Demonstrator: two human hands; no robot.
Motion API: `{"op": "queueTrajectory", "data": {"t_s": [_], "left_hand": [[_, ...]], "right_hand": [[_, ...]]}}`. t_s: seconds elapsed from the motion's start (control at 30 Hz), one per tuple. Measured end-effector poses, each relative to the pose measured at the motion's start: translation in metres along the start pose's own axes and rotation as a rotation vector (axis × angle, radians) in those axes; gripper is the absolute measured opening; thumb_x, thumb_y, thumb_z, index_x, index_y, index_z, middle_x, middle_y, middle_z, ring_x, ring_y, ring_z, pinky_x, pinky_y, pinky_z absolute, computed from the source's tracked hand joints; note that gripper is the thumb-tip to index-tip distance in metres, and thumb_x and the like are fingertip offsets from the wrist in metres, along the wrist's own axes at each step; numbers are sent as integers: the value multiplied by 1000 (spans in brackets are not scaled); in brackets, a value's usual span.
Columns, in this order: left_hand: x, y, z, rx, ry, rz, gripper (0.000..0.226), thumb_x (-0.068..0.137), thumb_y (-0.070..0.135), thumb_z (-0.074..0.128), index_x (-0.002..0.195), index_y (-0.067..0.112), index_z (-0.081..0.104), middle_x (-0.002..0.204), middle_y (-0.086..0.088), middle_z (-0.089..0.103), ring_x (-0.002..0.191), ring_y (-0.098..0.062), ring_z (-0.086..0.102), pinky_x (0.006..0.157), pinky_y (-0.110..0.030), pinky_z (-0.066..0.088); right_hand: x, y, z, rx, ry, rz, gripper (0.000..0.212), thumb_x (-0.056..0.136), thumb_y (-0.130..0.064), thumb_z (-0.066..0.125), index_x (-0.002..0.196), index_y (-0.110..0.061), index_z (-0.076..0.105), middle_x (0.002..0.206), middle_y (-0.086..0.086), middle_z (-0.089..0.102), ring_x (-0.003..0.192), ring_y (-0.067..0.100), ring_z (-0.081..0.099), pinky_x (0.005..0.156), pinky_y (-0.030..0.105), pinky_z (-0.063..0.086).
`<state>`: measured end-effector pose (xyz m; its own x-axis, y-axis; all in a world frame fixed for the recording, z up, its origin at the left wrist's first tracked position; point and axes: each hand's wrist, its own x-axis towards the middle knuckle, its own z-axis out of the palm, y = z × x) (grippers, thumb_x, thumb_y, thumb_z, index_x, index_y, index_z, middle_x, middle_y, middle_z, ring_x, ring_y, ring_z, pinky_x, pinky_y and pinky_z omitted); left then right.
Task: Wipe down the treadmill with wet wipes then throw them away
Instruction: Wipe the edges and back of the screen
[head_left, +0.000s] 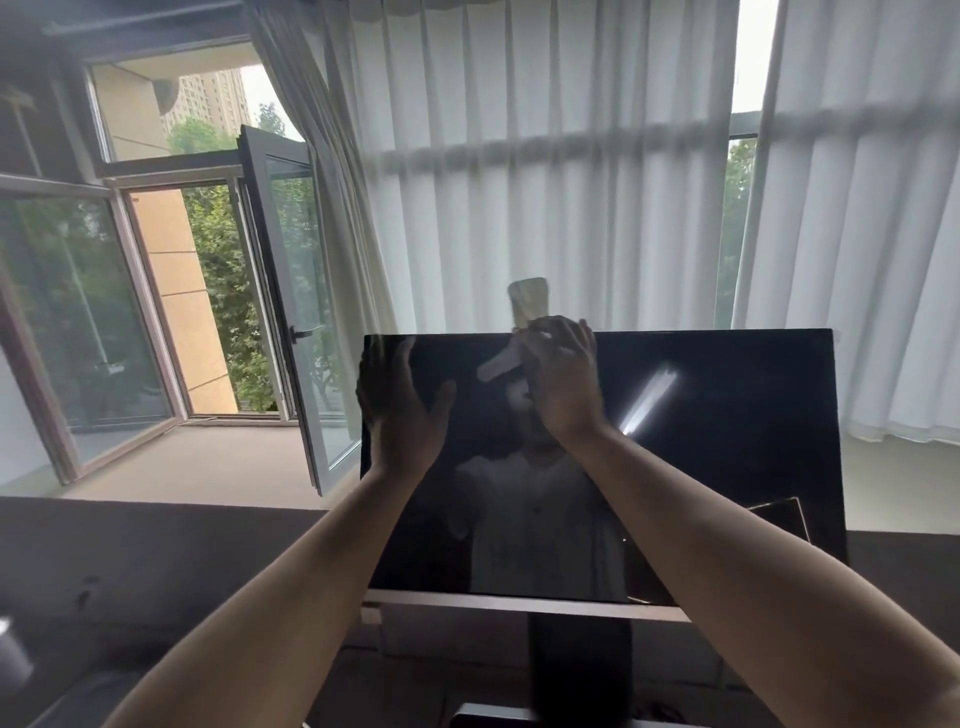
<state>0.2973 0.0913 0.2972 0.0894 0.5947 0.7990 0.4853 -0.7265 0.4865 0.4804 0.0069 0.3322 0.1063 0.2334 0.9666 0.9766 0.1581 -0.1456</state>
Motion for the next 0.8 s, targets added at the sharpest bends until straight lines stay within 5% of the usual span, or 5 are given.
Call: {"op": "queueTrajectory", "data": {"t_s": [0.07,0.13,0.37,0.53,0.8], "left_hand": [[-9,-8,-6,-58,-56,-159,76,98,38,62,160,17,23,169,-14,8,154,-34,10,123,-54,15],[-15,-13,-7,-97,-79,-201,78,100,37,59,162,21,15,169,-11,5,153,-34,12,122,-54,18],[-32,-33,-8,-35,-131,-83,68,102,41,47,162,28,16,170,-11,0,152,-36,12,120,-56,18],[-52,-45,-7,-7,-163,-33,68,99,52,39,161,30,20,170,-9,-5,153,-35,10,120,-53,16],[-60,-51,-8,-9,-157,-5,67,97,51,34,159,29,26,170,-8,-5,151,-37,15,118,-56,22]], "right_hand": [[-9,4,-3,-73,50,31,22,80,-4,70,98,-16,75,104,-1,66,101,18,51,98,31,34],[-20,-1,0,-110,15,104,28,83,-8,64,107,-19,73,113,0,63,108,22,51,101,39,37],[-27,-53,44,15,-201,-16,29,98,-19,55,122,-29,68,109,-12,70,106,18,57,96,45,44],[-29,-68,38,-36,-265,5,45,92,-12,57,135,-24,57,118,-7,64,108,20,53,92,45,38],[-35,-45,24,-208,-6,412,42,90,-23,45,128,-24,64,120,5,58,107,30,49,85,40,27]]}}
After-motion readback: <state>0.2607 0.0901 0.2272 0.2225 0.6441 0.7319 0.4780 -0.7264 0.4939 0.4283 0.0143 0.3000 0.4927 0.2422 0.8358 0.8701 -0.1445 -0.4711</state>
